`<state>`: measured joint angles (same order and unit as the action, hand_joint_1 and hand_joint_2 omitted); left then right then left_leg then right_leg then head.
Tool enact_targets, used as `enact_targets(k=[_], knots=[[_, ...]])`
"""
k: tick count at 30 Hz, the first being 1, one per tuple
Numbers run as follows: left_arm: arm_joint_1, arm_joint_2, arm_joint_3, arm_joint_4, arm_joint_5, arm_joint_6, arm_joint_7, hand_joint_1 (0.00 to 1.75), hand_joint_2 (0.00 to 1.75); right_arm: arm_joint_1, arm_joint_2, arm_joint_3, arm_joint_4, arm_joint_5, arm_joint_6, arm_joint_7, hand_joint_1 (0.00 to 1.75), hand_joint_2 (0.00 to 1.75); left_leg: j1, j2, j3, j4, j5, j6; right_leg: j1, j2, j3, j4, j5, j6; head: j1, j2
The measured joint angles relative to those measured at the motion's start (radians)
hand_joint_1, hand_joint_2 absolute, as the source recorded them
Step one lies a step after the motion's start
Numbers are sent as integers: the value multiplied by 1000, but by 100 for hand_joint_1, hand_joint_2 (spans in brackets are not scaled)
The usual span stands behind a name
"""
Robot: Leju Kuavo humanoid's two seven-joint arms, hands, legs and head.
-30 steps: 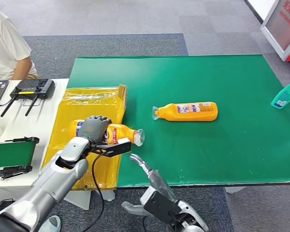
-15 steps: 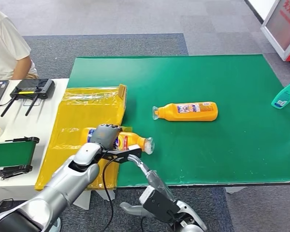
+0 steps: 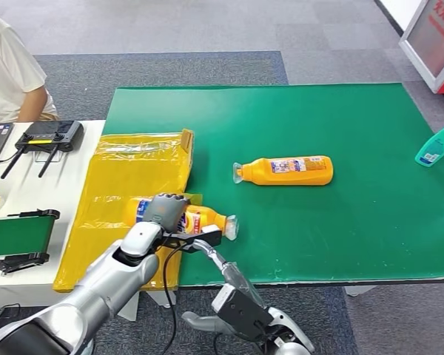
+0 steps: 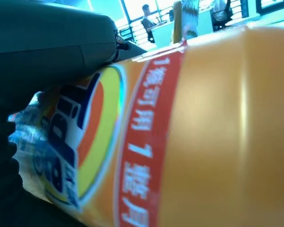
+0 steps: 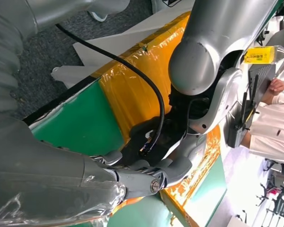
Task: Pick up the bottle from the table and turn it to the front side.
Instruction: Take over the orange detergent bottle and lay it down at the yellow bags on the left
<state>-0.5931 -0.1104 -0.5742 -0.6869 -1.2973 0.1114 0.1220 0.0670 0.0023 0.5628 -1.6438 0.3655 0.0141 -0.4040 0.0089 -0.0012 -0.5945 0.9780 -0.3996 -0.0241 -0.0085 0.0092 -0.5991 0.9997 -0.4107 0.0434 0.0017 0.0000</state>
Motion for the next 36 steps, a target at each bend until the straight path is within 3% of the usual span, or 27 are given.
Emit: enact_targets(k=[14,30,36], knots=[[5,1,3,14,-3,21,22,0,175,6,4,-4,21,-1,1,0,0,175,0,0,0,0,0,0,0,0,0,0,0,0,0,0],[66,3,48,-7,-28,102,67,0,175,21,14,-5,42,-2,3,6,0,175,0,0,1,0,0,0,0,0,2,0,0,0,0,0],[146,27,99,-146,-121,209,109,0,175,30,16,-5,42,0,-24,17,0,175,0,0,0,0,0,0,0,0,0,0,0,0,0,0]])
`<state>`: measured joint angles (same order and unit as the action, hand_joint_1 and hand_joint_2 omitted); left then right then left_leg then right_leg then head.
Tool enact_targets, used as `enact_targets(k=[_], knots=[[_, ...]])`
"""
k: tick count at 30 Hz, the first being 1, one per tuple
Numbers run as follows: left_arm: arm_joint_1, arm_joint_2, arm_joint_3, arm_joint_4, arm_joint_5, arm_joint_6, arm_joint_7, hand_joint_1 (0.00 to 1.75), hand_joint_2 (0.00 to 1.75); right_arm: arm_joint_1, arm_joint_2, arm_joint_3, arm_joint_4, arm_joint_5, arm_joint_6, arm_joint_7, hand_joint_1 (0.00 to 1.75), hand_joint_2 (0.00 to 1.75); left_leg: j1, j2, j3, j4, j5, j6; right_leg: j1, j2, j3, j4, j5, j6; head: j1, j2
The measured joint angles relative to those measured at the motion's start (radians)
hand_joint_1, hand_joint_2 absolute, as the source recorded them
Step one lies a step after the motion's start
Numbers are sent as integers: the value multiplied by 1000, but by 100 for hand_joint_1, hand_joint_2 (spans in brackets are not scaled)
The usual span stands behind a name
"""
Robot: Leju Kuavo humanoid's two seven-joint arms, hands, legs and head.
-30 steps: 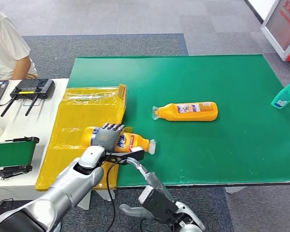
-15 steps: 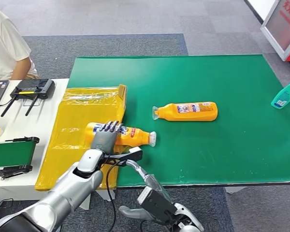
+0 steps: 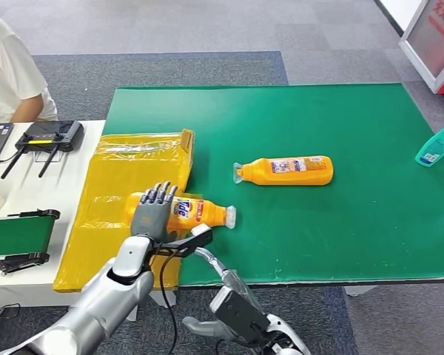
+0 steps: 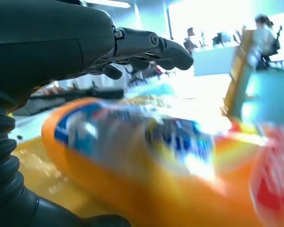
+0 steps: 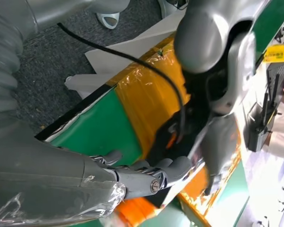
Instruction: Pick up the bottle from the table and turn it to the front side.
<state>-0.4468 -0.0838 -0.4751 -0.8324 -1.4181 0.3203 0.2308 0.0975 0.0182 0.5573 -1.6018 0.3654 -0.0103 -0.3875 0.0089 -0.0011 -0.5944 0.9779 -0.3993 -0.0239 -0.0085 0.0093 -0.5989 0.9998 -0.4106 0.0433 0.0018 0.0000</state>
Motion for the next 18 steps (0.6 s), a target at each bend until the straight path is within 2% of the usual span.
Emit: enact_targets(k=[8,13,15,18], knots=[[97,56,125,-334,-137,90,40,0,175,16,0,0,0,3,-42,5,0,175,0,0,-1,0,0,0,0,0,-1,0,0,0,0,0],[120,108,142,-461,-152,126,82,0,175,28,0,0,0,3,-66,4,0,175,0,0,-1,0,0,0,0,0,-1,0,0,0,0,0],[134,118,142,-504,-117,109,45,0,175,32,-1,0,0,3,-77,3,0,175,0,0,-1,0,0,0,0,0,-1,0,0,0,0,0],[159,117,138,-566,64,19,-84,0,175,39,-1,0,-1,3,-94,3,0,175,0,0,-1,0,0,0,0,0,-1,0,0,0,0,0]])
